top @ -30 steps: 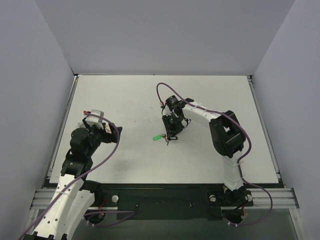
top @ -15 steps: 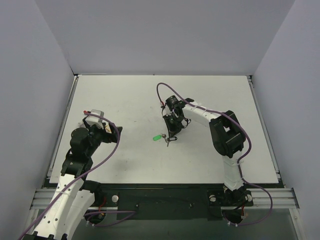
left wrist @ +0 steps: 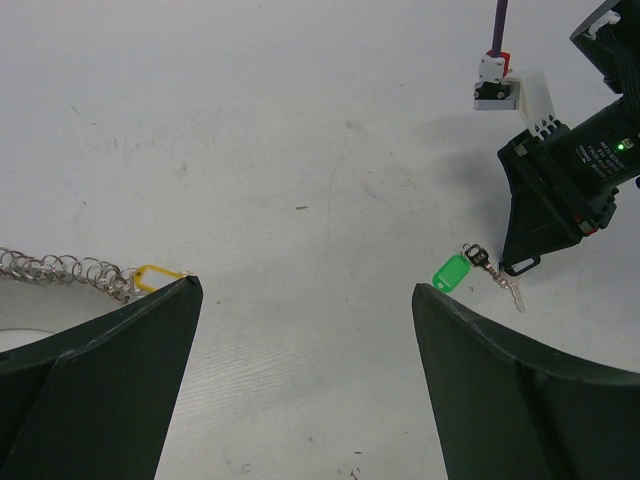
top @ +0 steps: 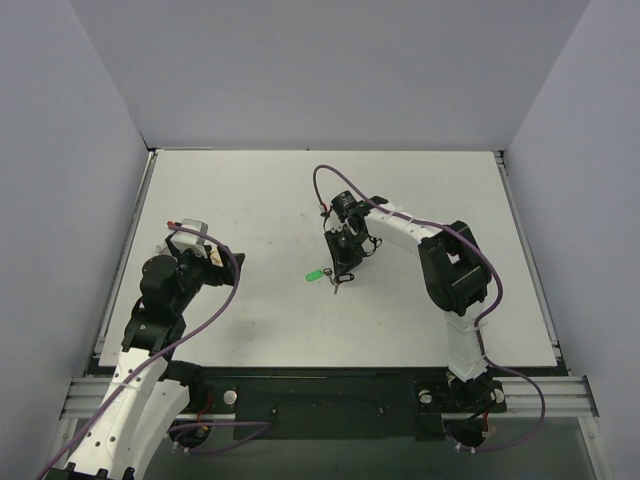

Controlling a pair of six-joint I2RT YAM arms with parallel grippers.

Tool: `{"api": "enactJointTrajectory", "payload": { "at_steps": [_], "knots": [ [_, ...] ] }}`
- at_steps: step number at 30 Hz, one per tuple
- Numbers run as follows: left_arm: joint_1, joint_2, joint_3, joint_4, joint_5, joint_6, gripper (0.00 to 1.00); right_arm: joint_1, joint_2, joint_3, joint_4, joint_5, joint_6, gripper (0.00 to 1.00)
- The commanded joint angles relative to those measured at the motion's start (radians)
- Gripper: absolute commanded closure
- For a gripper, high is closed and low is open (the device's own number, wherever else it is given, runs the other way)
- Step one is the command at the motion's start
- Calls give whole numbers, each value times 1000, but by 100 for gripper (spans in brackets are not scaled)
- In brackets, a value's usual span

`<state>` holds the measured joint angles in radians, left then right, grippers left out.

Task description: Put the keys on the keyring

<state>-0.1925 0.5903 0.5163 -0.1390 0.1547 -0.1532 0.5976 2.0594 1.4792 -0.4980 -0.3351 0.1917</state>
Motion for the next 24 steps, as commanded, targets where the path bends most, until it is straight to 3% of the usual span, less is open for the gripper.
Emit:
{"api": "enactJointTrajectory", "payload": {
  "at_steps": [1,11,24],
  "knots": [
    [8,-3,16,53,13,4,3,14,-5,27,-43,-16,6,83],
    [10,-3,17,53,13,4,2,25,-2,27,-43,-5,8,86],
    [10,-3,16,53,14,6,2,25,4,23,-47,48,6,100]
  ]
}}
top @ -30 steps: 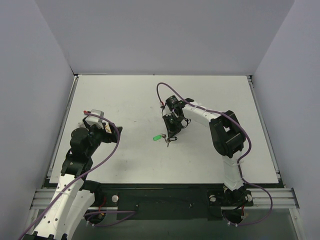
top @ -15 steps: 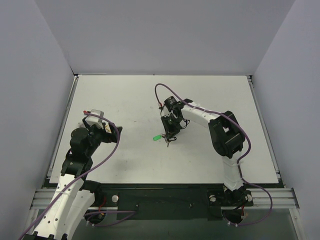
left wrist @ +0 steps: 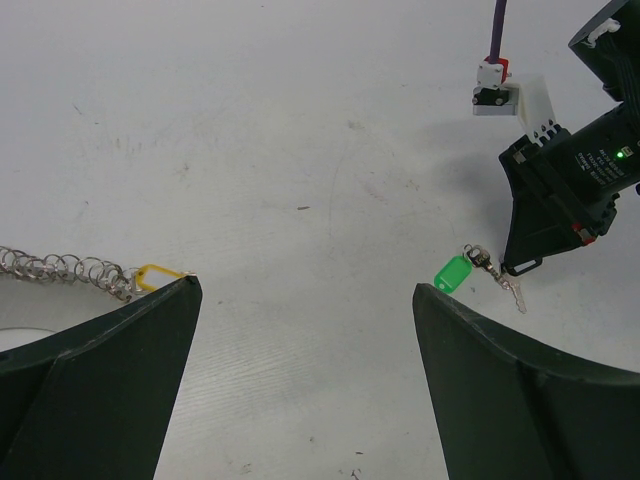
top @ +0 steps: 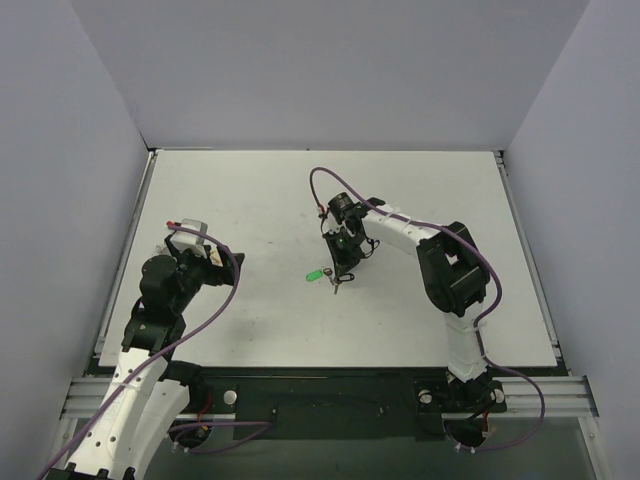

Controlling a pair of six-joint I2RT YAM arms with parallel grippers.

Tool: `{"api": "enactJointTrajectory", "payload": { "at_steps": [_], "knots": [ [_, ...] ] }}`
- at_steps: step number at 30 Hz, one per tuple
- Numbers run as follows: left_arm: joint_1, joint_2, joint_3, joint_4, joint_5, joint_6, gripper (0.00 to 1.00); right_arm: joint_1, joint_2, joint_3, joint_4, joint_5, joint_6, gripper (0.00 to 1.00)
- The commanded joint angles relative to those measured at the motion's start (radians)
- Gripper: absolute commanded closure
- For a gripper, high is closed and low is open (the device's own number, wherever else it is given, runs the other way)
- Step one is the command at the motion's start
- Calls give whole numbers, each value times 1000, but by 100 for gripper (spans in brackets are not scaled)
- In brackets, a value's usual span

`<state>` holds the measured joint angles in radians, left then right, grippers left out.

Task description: Put the keys on the keyring

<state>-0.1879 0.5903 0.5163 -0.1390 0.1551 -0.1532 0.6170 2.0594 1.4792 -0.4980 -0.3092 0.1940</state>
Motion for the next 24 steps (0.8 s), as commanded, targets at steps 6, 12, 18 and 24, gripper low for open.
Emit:
{"api": "enactJointTrajectory", "payload": {
  "at_steps": [6,12,18,24],
  "knots": [
    [7,0,14,61,44,0,2,-5,-97,-16,-27,-22,-51,100],
    [-18,-26,-44,257,351,-80,0,-123,-372,-175,32,-271,-186,100],
    [-305,-24,-87,507,364,-206,14,-244,-628,-270,-190,-533,-663,100],
    [-838,155,-4,544,-50,-33,22,-290,-807,-313,-350,-571,-1149,100]
  ]
}}
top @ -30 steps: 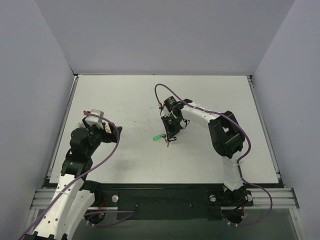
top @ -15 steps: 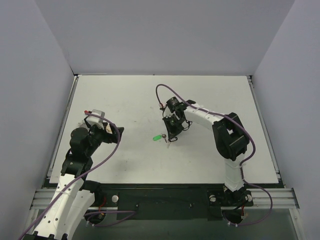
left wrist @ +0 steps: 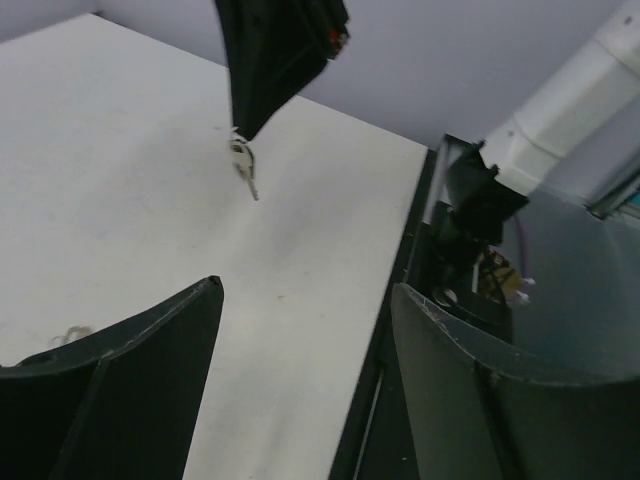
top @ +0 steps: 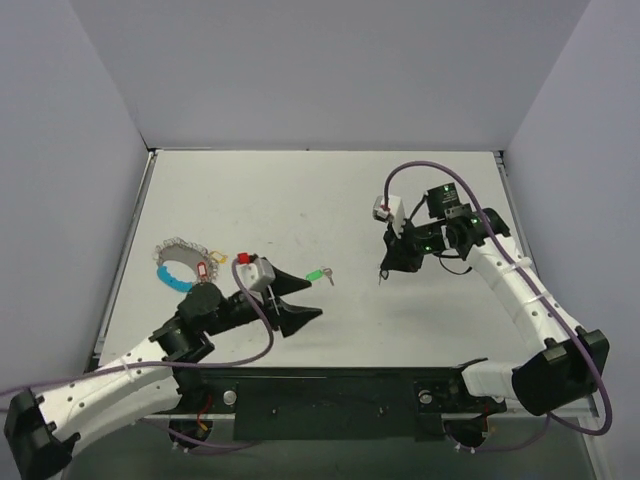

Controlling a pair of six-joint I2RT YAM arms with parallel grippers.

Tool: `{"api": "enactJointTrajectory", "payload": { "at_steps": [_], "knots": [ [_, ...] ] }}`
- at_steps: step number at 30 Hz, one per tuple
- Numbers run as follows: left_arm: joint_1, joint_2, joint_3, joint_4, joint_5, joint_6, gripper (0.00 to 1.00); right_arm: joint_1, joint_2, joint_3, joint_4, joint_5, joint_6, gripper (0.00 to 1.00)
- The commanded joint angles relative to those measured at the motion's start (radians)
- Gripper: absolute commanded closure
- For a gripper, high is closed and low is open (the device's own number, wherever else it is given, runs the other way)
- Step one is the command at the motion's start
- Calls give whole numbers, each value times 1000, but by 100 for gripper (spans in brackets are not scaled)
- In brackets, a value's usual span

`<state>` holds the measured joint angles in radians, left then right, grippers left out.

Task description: Put the keys on the keyring

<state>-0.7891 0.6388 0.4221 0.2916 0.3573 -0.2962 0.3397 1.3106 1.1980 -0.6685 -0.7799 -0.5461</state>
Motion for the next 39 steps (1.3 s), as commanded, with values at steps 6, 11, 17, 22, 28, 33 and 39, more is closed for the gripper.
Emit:
{"api": "enactJointTrajectory", "payload": {
  "at_steps": [6,11,17,22,28,33,39],
  "knots": [
    [-427,402,213,191,-488,200,37,-24,-85,-11,-400,-194,-748,100],
    [-452,515,176,400,-492,239,51,-24,-114,-61,-525,-301,-905,100],
    [-484,621,193,480,-440,276,60,-22,-129,-101,-606,-384,-1073,100],
    [-501,670,181,532,-402,278,63,-25,-102,-90,-689,-417,-1186,100],
    [-518,693,172,555,-391,270,63,-25,-88,-87,-717,-433,-1238,100],
    [-524,700,170,558,-374,264,64,-28,-73,-81,-732,-443,-1250,100],
    [-526,696,149,563,-363,250,64,-41,-59,-67,-763,-443,-1261,100]
  ]
}}
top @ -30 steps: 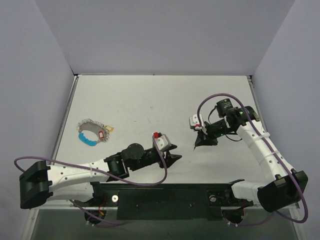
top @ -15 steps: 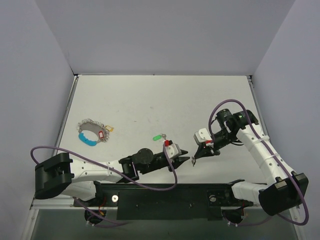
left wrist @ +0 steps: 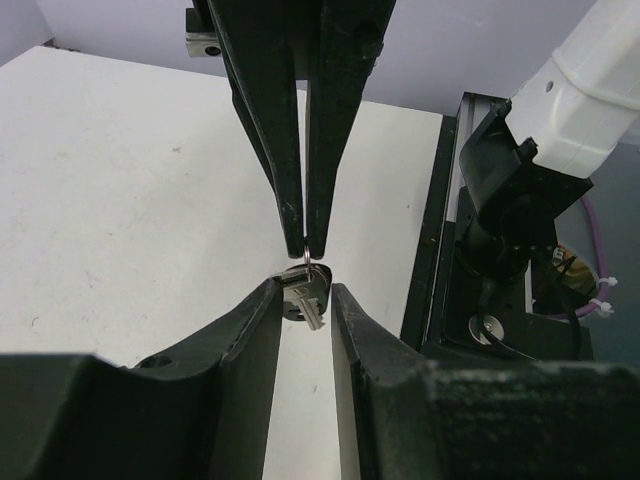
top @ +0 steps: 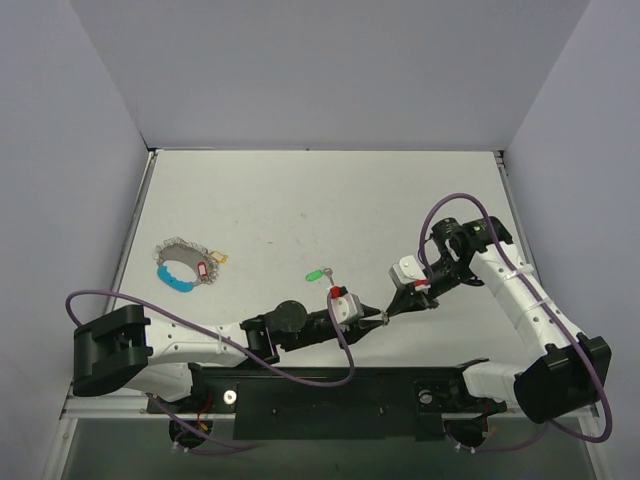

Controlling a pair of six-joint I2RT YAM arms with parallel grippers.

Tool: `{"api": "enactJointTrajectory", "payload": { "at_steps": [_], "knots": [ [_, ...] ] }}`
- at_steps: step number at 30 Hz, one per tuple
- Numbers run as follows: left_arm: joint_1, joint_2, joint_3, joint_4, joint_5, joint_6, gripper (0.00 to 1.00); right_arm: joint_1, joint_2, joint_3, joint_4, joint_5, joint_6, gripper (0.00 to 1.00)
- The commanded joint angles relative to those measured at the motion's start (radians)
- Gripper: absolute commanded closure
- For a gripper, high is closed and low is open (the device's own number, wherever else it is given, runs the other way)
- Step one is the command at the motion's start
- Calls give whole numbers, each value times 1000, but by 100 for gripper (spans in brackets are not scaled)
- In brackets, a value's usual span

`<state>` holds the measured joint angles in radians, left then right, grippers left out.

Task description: Put the keys on the keyring

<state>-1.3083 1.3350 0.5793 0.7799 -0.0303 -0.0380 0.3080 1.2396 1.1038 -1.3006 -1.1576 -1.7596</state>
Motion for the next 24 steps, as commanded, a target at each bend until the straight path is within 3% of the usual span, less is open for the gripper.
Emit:
{"api": "enactJointTrajectory", "payload": {
  "at_steps": [1,8,24],
  "knots": [
    [-6,0,-10,71,24,-11,65,-9,15,30,-140,-68,-57,100],
    [-6,24,10,68,10,-11,67,-7,61,53,-268,-93,-178,100],
    [-16,-28,-32,59,-115,16,76,-7,49,42,-269,-85,-147,100]
  ]
}}
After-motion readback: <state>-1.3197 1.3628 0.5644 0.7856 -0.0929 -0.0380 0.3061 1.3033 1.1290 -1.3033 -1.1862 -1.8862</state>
